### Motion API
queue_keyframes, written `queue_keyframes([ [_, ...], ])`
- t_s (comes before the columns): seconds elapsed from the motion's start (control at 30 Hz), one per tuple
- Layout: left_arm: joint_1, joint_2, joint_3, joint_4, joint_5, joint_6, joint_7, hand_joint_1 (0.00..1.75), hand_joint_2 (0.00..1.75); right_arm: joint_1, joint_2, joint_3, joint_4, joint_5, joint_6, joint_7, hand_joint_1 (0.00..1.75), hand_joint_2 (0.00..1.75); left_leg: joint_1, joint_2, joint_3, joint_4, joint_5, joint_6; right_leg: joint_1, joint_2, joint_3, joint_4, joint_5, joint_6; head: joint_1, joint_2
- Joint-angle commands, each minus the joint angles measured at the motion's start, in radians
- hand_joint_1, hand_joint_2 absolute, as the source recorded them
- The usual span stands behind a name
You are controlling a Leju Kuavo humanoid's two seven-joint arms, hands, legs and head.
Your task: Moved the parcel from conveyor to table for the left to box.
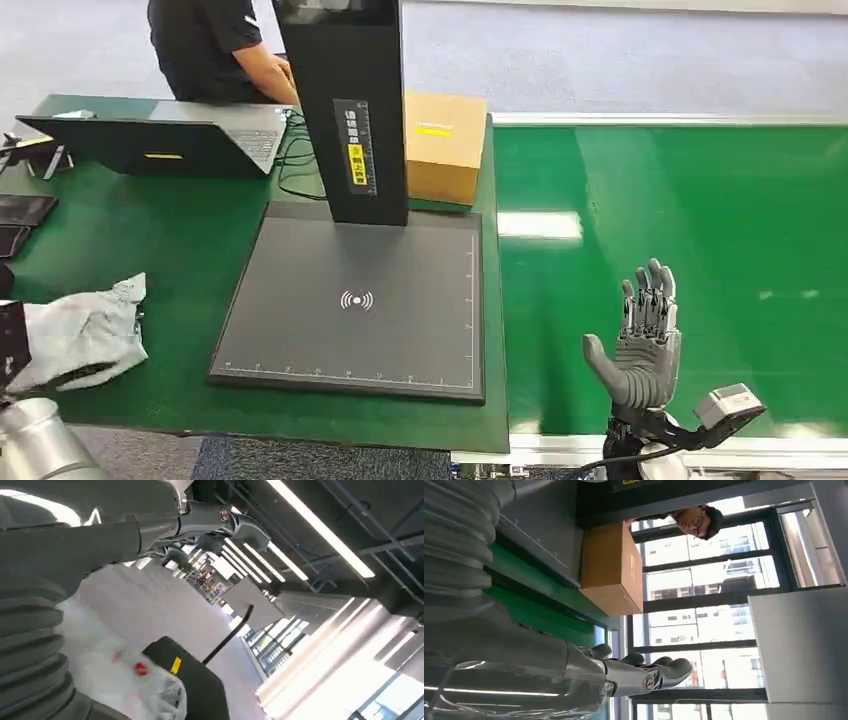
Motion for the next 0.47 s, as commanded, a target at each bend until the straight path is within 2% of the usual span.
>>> queue_keyframes([
  [0.03, 0.054, -0.12, -0.183, -0.301, 0.187, -0.002, 0.001, 0.0, 1.75, -0.019, -0.005, 0.029, 0.036, -0.002, 0.001, -0.001, 0.0, 1.75, 0.001, -0.001, -0.001, 0.001, -0.001, -0.001, 0.001, -0.001, 0.001, 0.0, 0.0, 0.0, 0.0, 0.0],
  [0.07, 0.061, -0.125, -0.204, -0.287, 0.228, -0.002, 0.001, 0.0, 1.75, -0.018, -0.005, 0.031, 0.038, -0.003, 0.0, -0.001, 0.0, 1.75, 0.001, -0.002, 0.0, 0.0, 0.0, -0.001, 0.001, -0.002, 0.001, 0.0, 0.0, 0.0, 0.001, 0.0],
  [0.1, 0.107, -0.096, -0.339, -0.189, 0.406, -0.002, 0.001, 0.0, 1.75, -0.016, -0.01, 0.031, 0.04, -0.004, -0.001, -0.005, 0.0, 1.75, 0.001, -0.002, 0.0, 0.0, 0.0, -0.001, 0.001, -0.003, 0.002, -0.001, -0.001, -0.001, 0.0, 0.0],
  [0.13, 0.12, -0.086, -0.378, -0.173, 0.431, -0.002, 0.001, 0.0, 1.75, -0.016, -0.011, 0.032, 0.041, -0.005, -0.001, -0.006, 0.0, 1.75, 0.0, -0.004, 0.001, -0.001, 0.001, -0.001, 0.0, -0.005, 0.002, -0.001, -0.001, 0.0, 0.0, 0.0],
  [0.17, 0.174, -0.06, -0.542, -0.15, 0.534, -0.002, 0.001, 0.0, 1.75, -0.011, -0.015, 0.03, 0.043, -0.005, 0.0, -0.009, 0.0, 1.75, 0.0, -0.006, 0.002, -0.002, 0.001, -0.001, 0.0, -0.006, 0.004, -0.002, -0.001, -0.001, 0.001, 0.0],
  [0.2, 0.206, -0.037, -0.643, -0.134, 0.618, -0.093, 0.009, 0.0, 1.75, -0.009, -0.018, 0.03, 0.044, -0.006, 0.002, -0.013, 0.0, 1.75, 0.0, -0.006, 0.002, -0.002, 0.001, -0.001, 0.0, -0.007, 0.003, -0.002, -0.001, 0.0, 0.0, 0.0],
  [0.23, 0.216, -0.032, -0.689, -0.136, 0.625, -0.053, 0.023, 0.0, 1.75, -0.009, -0.019, 0.029, 0.045, -0.006, 0.005, -0.014, 0.0, 1.75, 0.0, -0.006, 0.001, -0.001, 0.001, -0.001, 0.0, -0.006, 0.002, -0.001, -0.001, 0.0, 0.0, 0.0],
  [0.27, 0.254, -0.013, -0.779, -0.159, 0.788, -0.252, 0.043, 0.0, 1.75, -0.014, -0.024, 0.034, 0.052, -0.001, 0.019, -0.021, 0.0, 1.75, 0.0, -0.007, 0.001, -0.001, 0.001, -0.001, 0.0, -0.008, 0.003, -0.002, -0.001, -0.001, 0.0, 0.0],
  [0.3, 0.275, -0.006, -0.833, -0.161, 0.862, -0.38, 0.071, 0.0, 1.75, -0.022, -0.027, 0.04, 0.062, 0.005, 0.025, -0.024, 0.0, 1.75, 0.0, -0.005, 0.0, 0.0, 0.001, -0.001, 0.0, -0.005, 0.001, -0.001, -0.001, 0.0, 0.0, 0.0],
  [0.37, 0.305, -0.008, -0.891, -0.153, 0.926, -0.485, 0.079, 0.0, 1.75, -0.04, -0.033, 0.056, 0.079, 0.024, 0.033, -0.034, 0.0, 1.75, 0.0, -0.005, 0.001, -0.001, 0.001, -0.001, 0.0, -0.006, 0.002, -0.002, -0.001, 0.0, 0.001, 0.0],
  [0.47, 0.324, -0.011, -0.956, -0.123, 0.951, -0.567, 0.101, 0.0, 1.75, -0.053, -0.034, 0.074, 0.087, 0.042, 0.032, -0.039, 0.0, 1.75, -0.001, -0.002, 0.001, -0.001, 0.0, 0.0, -0.001, -0.001, 0.002, -0.001, 0.0, 0.0, 0.0, 0.0],
])
